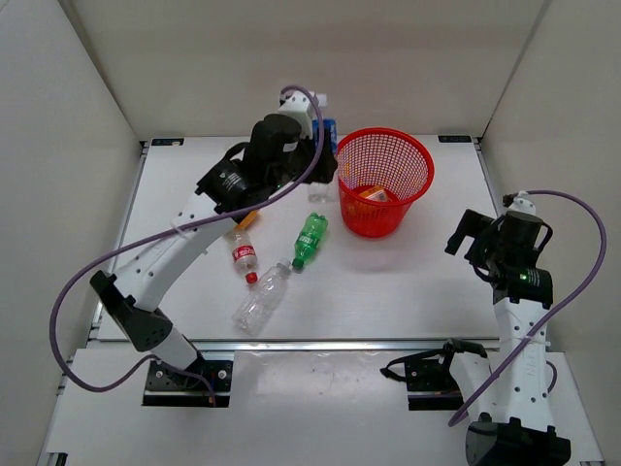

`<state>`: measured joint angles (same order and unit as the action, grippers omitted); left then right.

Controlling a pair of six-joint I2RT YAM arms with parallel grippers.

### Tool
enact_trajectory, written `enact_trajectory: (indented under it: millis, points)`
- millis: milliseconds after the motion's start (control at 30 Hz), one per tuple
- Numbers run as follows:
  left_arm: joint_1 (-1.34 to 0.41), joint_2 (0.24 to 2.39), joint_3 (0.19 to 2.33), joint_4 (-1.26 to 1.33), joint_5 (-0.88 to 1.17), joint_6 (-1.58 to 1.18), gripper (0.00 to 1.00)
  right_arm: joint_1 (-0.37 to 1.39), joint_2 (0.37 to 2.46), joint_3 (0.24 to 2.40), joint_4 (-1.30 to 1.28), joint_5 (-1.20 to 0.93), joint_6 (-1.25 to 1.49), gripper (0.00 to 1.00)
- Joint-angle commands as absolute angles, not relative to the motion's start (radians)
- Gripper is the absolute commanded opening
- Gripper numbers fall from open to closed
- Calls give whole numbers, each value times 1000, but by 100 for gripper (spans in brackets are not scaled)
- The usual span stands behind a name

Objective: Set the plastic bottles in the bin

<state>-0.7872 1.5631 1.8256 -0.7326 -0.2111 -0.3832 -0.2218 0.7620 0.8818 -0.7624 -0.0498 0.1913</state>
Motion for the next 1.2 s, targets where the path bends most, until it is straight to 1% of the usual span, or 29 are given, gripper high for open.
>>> enact_trajectory:
  millis: [0,67,100,200,233,300,333,367,400,433,567,633,700,767,800,833,867,900,933,967,1000,1033,1067,1100,1167]
  points:
    - [-796,1657,1858,-444,-293,-371,59,-225,741,868,-724,-69,173,100]
    - [-807,1713,1859,-317,-295,-368,56,-218,733,850,-712,-65,173,99]
    - [-808,1739,1903,-273,-313,-373,58,-210,727,848,-718,-61,179,99]
    - [-818,1868,2031,-217,-333,-393,58,-190,723,844,-738,-42,181,99]
    - [-824,1909,2042,-200,-337,-394,60,-180,721,842,-742,-32,178,99]
    - [-821,1983,2109,-192,-331,-410,67,-167,709,825,-747,-11,175,99]
    - [-824,1999,2146,-208,-331,-414,72,-163,703,824,-753,-5,173,99]
    - [-816,2031,2155,-213,-312,-417,80,-166,692,819,-753,0,170,99]
    - [-821,2045,2172,-221,-243,-408,94,-164,686,819,-764,-3,166,99]
    - [-824,2045,2184,-244,-220,-403,98,-170,692,821,-762,-6,163,99]
    - [-880,1973,2132,-296,-261,-315,98,-167,696,848,-772,-12,143,99]
    - [-893,1892,2097,-357,-262,-293,99,-143,701,879,-778,-17,135,99]
    - [-885,1806,2018,-406,-281,-302,98,-86,709,909,-793,-32,140,100]
    - [-862,1698,1845,-492,-276,-333,99,-16,715,959,-805,-3,165,99]
    - [-832,1634,1797,-517,-275,-362,98,47,722,1000,-814,-3,164,99]
    - [-816,1552,1687,-559,-267,-380,98,76,736,1044,-821,0,172,100]
    - [-783,1473,1558,-586,-268,-405,98,197,761,1087,-824,-2,192,99]
    - [-767,1432,1493,-603,-278,-416,98,233,781,1112,-834,-2,201,99]
    - [-755,1352,1377,-638,-288,-438,99,339,822,1147,-828,46,218,99]
    - [-729,1282,1273,-691,-293,-480,99,401,860,1170,-812,93,242,100]
    - [-701,1252,1182,-748,-270,-497,98,540,917,1184,-805,163,259,100]
    - [-681,1174,1133,-771,-253,-520,98,681,942,1204,-773,210,258,99]
    - [-645,1113,1053,-811,-247,-547,99,745,1000,1222,-770,280,268,99]
    - [-611,1033,982,-845,-255,-573,98,838,1070,1238,-732,290,261,99]
    - [-555,924,910,-896,-233,-600,99,839,1185,1290,-689,171,279,99]
